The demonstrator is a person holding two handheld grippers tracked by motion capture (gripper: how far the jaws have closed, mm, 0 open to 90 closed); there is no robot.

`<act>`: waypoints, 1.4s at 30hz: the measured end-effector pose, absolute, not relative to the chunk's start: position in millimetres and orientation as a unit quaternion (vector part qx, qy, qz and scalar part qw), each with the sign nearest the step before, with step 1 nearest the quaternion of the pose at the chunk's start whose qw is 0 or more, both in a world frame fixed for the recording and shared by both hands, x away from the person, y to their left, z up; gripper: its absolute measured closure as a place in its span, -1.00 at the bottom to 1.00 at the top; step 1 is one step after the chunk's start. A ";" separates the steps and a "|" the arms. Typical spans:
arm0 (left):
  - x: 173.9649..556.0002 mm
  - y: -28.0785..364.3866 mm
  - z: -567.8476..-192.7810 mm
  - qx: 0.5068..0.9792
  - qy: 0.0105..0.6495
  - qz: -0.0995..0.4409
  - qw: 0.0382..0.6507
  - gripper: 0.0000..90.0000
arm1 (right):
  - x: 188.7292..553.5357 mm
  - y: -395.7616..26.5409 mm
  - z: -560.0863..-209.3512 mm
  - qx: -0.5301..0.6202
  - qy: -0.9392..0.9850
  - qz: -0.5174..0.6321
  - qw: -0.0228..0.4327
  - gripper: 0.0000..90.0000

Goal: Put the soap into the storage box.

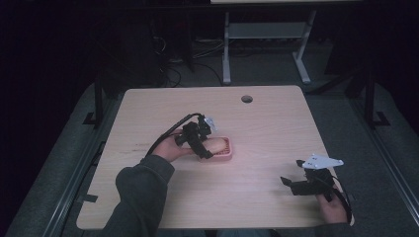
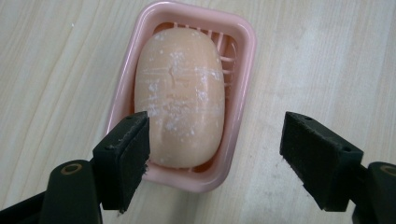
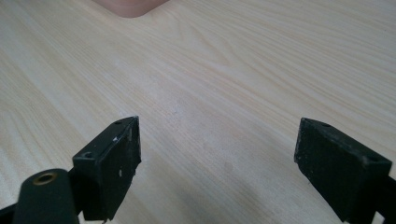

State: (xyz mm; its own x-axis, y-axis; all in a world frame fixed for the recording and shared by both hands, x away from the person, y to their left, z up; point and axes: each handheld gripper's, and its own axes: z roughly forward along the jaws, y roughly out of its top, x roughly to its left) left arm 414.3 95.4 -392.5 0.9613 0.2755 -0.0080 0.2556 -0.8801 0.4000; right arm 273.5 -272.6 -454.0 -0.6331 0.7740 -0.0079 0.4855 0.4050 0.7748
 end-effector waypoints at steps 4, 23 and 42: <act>410.7 99.2 -391.9 0.969 0.138 0.025 0.204 -0.46 | 273.5 -272.7 -453.9 0.386 0.817 0.386 0.188 -0.69; 392.6 116.8 -388.1 0.968 0.145 0.025 0.204 -0.46 | 274.7 -273.6 -454.3 0.389 0.816 0.383 0.193 -0.69; 365.4 134.8 -393.5 0.965 0.151 0.028 0.213 -0.47 | 274.8 -275.0 -454.9 0.394 0.816 0.377 0.193 -0.69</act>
State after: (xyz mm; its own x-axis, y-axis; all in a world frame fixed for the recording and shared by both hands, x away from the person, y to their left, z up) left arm 365.4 134.8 -393.5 0.9526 0.3040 -0.0098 0.2799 -0.8635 0.4196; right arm 274.8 -275.0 -454.9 -0.6151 0.7882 -0.0183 0.4963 0.4052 0.7678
